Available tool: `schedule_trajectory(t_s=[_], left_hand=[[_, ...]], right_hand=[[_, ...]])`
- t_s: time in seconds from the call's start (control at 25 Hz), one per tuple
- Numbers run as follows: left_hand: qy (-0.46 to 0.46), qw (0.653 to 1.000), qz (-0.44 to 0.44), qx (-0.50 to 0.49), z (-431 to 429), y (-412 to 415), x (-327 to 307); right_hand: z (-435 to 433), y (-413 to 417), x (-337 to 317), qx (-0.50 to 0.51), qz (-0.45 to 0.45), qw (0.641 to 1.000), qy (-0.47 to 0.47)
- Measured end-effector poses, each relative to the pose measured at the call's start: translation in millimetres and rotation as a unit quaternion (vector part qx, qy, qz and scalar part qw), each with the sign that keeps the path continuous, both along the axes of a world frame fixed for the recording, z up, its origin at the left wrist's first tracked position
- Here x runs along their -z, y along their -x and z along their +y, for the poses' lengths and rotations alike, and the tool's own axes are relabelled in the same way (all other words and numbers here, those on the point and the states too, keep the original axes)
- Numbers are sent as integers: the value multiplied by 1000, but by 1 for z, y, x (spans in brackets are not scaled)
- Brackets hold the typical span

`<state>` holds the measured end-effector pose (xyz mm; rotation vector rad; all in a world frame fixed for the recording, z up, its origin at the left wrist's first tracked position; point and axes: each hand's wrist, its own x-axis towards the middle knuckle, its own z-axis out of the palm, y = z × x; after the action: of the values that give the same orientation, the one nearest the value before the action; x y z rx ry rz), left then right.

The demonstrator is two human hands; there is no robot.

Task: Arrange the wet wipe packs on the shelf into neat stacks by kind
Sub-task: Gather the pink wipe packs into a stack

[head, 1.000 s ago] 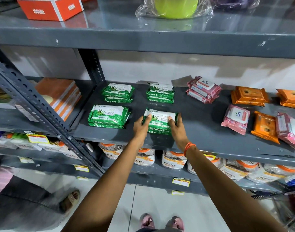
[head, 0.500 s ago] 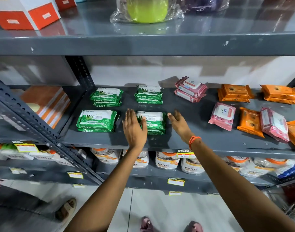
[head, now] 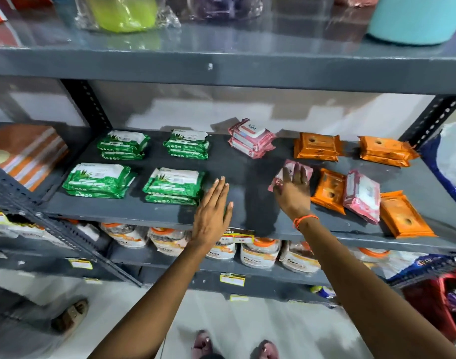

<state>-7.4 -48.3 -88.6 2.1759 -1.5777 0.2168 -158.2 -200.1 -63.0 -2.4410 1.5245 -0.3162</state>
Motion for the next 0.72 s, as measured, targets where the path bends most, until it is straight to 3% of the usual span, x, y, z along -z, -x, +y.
schedule_trajectory(t_s=[0.16,0.28,0.48,0.6,0.72], left_hand=[[-60,997,52,-6,5,2,19],[-90,995,33,-38,10,-2,26],[-117,991,41,-53,9,-1,25],[-121,990,45,-52,11,1,23],[-128,990,24,-48,14,1,21]], right_hand=[[6,3,4,-19,51,997,-51],[32,-7,1,-57,53,996,-46],[11,2,-20,-44,8,997,-55],[-10,12,-20,-89,97,986,-106],[5,1,-15,-120,100,984,-89]])
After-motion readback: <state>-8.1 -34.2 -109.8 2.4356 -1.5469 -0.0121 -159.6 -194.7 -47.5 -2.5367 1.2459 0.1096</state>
